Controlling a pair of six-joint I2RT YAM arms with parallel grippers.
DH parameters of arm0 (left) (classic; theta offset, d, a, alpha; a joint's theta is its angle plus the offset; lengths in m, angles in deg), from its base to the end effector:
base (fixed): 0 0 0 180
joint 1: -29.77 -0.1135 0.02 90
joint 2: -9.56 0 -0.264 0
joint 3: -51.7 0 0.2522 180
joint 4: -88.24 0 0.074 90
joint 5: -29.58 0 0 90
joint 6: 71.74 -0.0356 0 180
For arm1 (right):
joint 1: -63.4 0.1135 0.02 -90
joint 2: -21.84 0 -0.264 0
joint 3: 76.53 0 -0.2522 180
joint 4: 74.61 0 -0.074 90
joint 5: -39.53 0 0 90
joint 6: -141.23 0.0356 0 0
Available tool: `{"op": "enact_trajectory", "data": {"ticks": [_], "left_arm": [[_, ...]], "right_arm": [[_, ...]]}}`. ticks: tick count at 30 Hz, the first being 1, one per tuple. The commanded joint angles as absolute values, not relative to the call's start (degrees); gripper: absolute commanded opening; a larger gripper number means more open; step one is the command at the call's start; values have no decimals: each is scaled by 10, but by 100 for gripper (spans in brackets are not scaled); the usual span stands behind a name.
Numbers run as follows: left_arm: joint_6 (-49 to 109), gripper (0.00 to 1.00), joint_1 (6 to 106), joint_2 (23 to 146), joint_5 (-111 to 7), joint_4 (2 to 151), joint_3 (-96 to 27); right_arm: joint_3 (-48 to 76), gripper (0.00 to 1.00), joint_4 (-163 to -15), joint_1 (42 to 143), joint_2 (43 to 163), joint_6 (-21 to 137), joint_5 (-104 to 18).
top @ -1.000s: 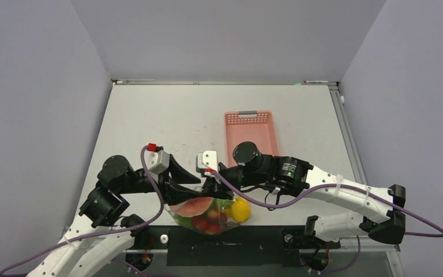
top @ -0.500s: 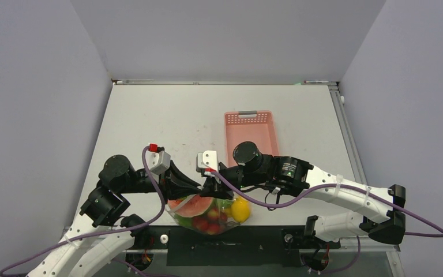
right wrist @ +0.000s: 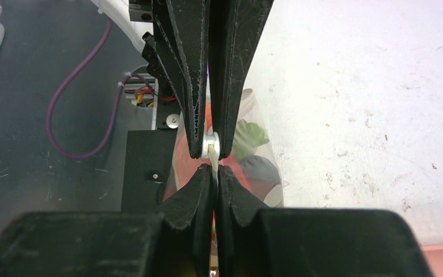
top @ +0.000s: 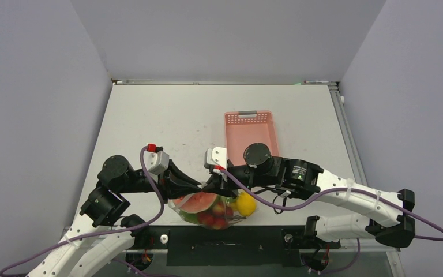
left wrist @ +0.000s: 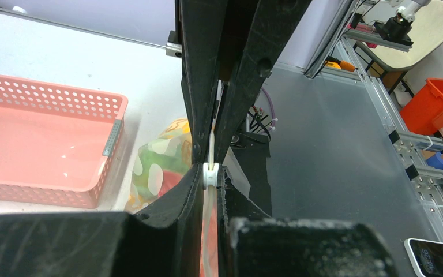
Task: Place the food in the zip-top bag and seal the zipper
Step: Zip the zipper food storage bag at the center of the board.
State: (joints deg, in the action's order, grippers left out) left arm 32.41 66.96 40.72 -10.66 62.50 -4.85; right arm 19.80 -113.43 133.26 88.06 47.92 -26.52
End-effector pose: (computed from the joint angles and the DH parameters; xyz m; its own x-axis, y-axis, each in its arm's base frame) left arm 0.0783 -0.0935 0.3576 -0.2488 -0.0094 -0.9685 0.9671 0.0525 -0.2490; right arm 0.0737 0.2428 0.3919 -0.0682 -0.3392 -0.9382 -0.9938 -0.0599 0.0939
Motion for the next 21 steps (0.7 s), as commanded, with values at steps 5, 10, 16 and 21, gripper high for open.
{"op": "enact_trajectory", "data": {"ticks": [5, 10, 16, 21], "left_arm": [[315, 0, 670, 409, -92, 617, -46], [312, 0, 671, 412, -93, 614, -46], [311, 0, 670, 415, -95, 612, -47], [311, 0, 670, 416, -94, 611, -46]], "right_arm": [[189, 5, -1020, 1334, 818, 490, -325], [189, 5, -1009, 1335, 801, 492, -352], [188, 5, -998, 1334, 774, 490, -392], [194, 5, -990, 1334, 747, 486, -430]]}}
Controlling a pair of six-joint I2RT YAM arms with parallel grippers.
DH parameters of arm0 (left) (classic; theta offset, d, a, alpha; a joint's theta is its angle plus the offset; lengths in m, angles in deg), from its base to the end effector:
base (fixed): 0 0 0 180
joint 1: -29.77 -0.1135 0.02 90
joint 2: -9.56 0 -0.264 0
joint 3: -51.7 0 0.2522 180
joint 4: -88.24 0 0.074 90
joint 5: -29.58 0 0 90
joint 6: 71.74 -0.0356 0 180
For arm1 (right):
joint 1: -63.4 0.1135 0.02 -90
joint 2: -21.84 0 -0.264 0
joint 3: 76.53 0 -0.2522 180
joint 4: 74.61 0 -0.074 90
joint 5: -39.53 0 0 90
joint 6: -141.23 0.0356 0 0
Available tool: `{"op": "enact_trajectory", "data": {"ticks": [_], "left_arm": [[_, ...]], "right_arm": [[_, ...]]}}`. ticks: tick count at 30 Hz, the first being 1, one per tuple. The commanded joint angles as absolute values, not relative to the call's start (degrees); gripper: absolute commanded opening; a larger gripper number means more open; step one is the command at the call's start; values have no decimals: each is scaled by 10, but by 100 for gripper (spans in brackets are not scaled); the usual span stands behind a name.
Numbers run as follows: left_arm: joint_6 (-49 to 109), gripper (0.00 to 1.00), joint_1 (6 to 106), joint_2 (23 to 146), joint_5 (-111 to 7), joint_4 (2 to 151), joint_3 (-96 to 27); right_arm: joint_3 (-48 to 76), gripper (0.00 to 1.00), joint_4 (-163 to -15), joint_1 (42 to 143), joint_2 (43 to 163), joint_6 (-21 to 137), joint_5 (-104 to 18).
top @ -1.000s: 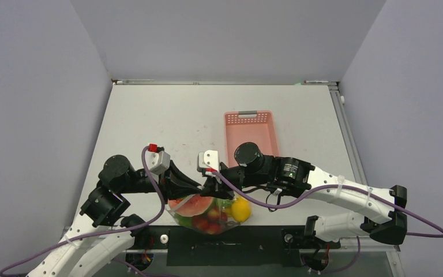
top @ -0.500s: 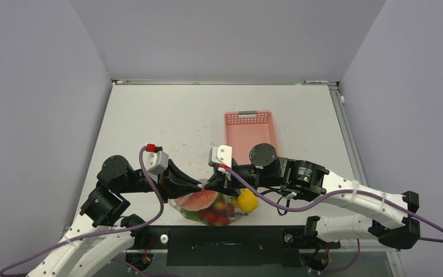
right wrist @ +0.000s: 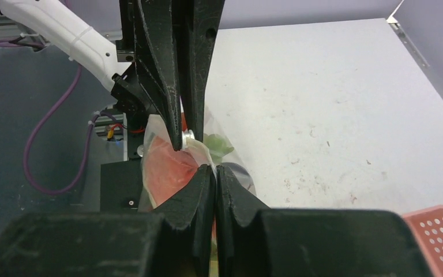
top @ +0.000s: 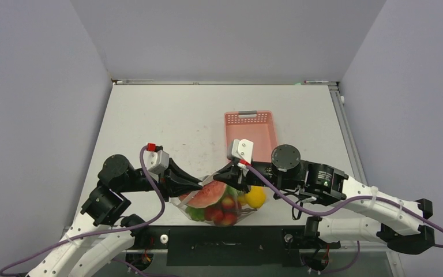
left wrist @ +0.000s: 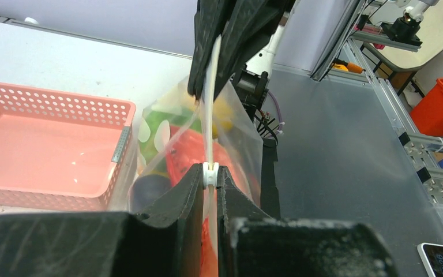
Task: Place the food in the zip-top bag and seal the zipper
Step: Zip the zipper food storage bag at the center of the board.
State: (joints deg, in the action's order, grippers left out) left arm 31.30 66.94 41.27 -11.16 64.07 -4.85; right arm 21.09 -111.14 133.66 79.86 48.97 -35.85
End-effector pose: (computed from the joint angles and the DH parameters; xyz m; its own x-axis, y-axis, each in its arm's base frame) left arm 0.0805 -0.0949 0.3593 -0.2161 -0.0209 -0.9761 0.9744 0.0591 -0.2170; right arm 0.0645 0.2063 0.4186 -0.0319 -0.2020 -0.9789 -0.9961 0.0867 0.0146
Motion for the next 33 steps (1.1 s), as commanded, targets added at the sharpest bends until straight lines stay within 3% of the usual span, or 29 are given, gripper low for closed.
{"op": "enact_trajectory", "data": {"ticks": [1, 14, 27, 30, 33], "left_arm": [[311, 0, 670, 416, -95, 611, -45], [308, 0, 670, 415, -100, 603, -45], [288, 0, 671, 447, -113, 530, -104], [281, 0, 671, 456, -122, 507, -120], [279, 0, 671, 459, -127, 495, -132]], "right_arm": [[196, 5, -988, 1334, 741, 487, -438], [212, 5, -991, 1334, 692, 478, -518], [196, 5, -1111, 1334, 751, 478, -471], [201, 15, -1130, 1334, 758, 478, -471], [204, 37, -1154, 1333, 761, 478, -474]]}}
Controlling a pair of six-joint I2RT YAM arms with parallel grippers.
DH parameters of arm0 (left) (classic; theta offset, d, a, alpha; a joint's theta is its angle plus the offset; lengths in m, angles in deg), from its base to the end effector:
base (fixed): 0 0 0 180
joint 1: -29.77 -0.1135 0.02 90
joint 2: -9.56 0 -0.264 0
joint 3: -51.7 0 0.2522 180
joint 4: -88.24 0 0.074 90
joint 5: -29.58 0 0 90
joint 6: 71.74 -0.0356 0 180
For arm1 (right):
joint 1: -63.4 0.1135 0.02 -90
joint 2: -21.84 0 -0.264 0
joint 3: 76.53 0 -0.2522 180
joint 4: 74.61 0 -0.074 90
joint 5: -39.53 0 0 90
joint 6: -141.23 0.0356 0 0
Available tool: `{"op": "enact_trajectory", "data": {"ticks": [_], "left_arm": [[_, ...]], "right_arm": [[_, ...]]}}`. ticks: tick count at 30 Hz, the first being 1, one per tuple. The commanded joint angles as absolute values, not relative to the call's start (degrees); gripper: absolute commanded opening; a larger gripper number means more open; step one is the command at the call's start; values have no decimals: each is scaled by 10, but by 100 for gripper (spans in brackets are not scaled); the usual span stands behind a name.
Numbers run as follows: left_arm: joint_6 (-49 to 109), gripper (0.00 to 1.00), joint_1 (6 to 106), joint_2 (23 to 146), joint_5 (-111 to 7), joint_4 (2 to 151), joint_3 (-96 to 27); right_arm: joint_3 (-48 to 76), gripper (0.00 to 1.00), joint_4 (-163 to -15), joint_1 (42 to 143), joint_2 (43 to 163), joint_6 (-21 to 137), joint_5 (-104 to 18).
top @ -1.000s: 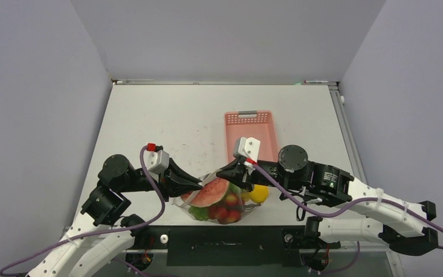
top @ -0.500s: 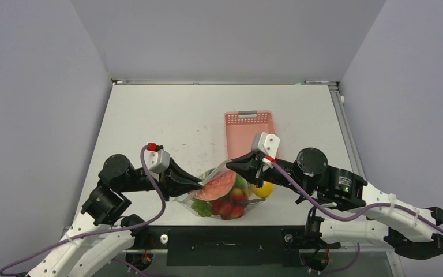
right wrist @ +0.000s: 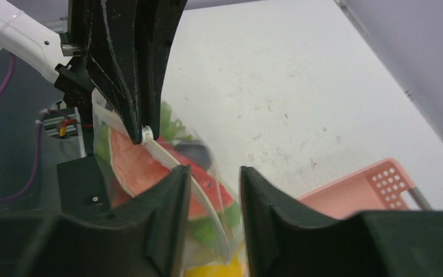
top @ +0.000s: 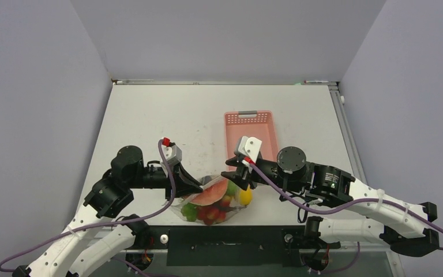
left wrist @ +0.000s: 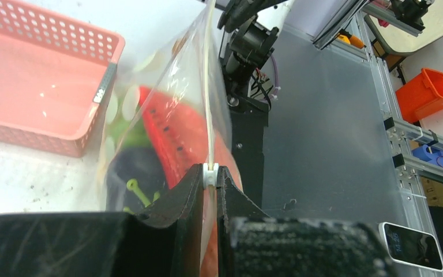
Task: Place the food in the zip-top bag and seal the zipper
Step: Zip the zipper food storage bag at the center of the board.
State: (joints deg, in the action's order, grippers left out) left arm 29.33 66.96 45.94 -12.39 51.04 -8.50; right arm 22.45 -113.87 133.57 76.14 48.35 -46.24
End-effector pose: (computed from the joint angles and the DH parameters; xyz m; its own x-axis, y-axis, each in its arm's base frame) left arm 0.0902 -0.1017 0.3493 -0.3692 0.1189 -0.9217 0.9268 0.1206 -0.3556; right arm 0.0647 0.1872 0.4175 -0.0252 -0.2176 -0.9757 -0.9651 0.2600 -0.0331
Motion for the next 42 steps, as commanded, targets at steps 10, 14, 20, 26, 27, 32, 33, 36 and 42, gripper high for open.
{"op": "enact_trajectory", "data": {"ticks": [10, 14, 20, 26, 27, 32, 33, 36, 42], "left_arm": [[260, 0, 677, 484, -144, 433, -162], [250, 0, 695, 502, -158, 411, -170], [247, 0, 711, 519, -169, 405, -170], [251, 0, 717, 524, -163, 411, -166], [251, 0, 718, 525, -164, 411, -166], [249, 0, 725, 526, -165, 406, -164], [248, 0, 727, 527, -165, 405, -165], [246, 0, 730, 528, -169, 404, -165], [245, 0, 733, 525, -172, 404, -164]], "right_arm": [[215, 60, -1165, 1334, 746, 461, -453], [208, 64, -1171, 1334, 762, 432, -428], [196, 67, -1180, 1333, 787, 386, -359], [186, 67, -1199, 1334, 819, 369, -319], [187, 67, -1199, 1333, 823, 366, -312], [199, 66, -1193, 1333, 843, 358, -290], [199, 65, -1193, 1332, 849, 355, -285], [194, 57, -1202, 1331, 870, 351, -264], [200, 46, -1217, 1331, 895, 348, -248]]}}
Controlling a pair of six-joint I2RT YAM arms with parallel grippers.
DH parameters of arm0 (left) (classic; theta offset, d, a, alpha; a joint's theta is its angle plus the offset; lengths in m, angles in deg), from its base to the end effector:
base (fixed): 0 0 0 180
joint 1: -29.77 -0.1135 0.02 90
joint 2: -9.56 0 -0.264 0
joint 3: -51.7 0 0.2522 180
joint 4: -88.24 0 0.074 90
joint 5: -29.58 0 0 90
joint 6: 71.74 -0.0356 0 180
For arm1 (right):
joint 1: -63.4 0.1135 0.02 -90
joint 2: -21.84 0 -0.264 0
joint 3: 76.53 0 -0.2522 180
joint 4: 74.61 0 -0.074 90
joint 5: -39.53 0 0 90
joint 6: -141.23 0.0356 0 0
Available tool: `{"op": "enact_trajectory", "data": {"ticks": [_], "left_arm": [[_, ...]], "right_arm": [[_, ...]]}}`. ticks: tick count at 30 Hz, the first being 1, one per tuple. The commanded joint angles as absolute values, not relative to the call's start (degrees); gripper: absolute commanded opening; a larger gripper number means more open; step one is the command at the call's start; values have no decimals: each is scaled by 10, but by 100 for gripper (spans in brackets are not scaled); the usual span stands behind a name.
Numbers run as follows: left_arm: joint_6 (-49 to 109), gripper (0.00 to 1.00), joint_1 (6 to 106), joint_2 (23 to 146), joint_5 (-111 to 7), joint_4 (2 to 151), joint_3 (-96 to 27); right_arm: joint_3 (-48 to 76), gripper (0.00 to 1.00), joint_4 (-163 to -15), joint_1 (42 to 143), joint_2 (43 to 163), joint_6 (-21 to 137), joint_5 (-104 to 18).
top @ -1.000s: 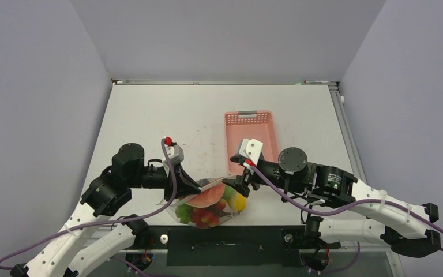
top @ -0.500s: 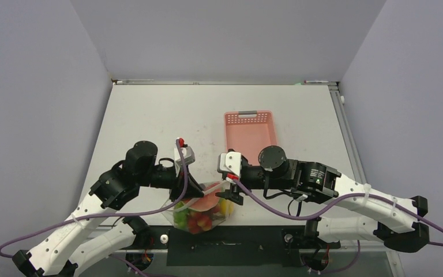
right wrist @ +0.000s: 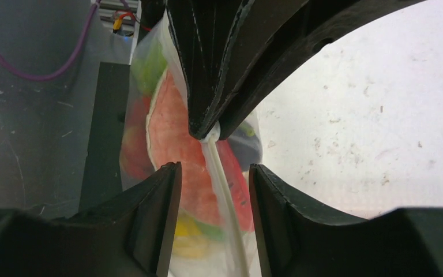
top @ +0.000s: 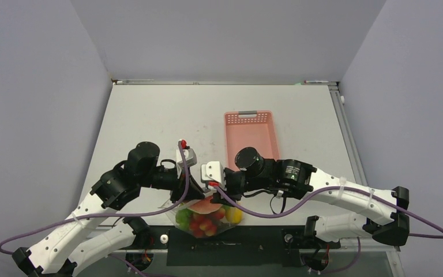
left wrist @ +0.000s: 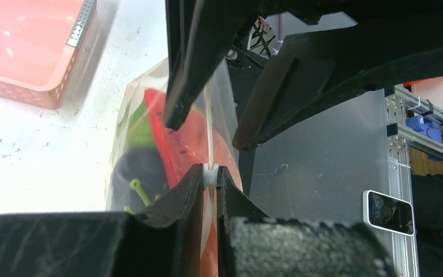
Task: Place the food in the zip-top bag and seal the zipper
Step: Zip the zipper food storage bag at the center of the board.
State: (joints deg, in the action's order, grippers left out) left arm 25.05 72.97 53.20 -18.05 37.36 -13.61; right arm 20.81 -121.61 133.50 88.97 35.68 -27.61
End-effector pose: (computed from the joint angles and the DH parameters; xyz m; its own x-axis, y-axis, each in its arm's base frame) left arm 0.0936 -0.1208 0.3399 -0.4637 0.3157 -0.8278 0.8859 0.1744 -0.4298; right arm 0.0726 0.2412 0.3685 0.0913 -0.4735 -0.8761 -0.9910 -0.1296 -0.0333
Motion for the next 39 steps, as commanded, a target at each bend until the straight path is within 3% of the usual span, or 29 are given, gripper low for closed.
{"op": "enact_trajectory", "data": {"ticks": [1, 5, 8, 10, 39], "left_arm": [[246, 0, 734, 525, -172, 404, -164], [248, 0, 734, 523, -171, 406, -162], [249, 0, 735, 521, -172, 405, -162], [249, 0, 735, 518, -172, 406, -163], [253, 0, 736, 461, -318, 272, -210]], "right_arm": [[202, 43, -1220, 1332, 897, 347, -247], [216, 23, -1216, 1331, 900, 351, -252], [226, 17, -1211, 1331, 897, 353, -249], [230, 6, -1210, 1330, 896, 353, -253], [307, 5, -1205, 1328, 800, 450, -472]]}}
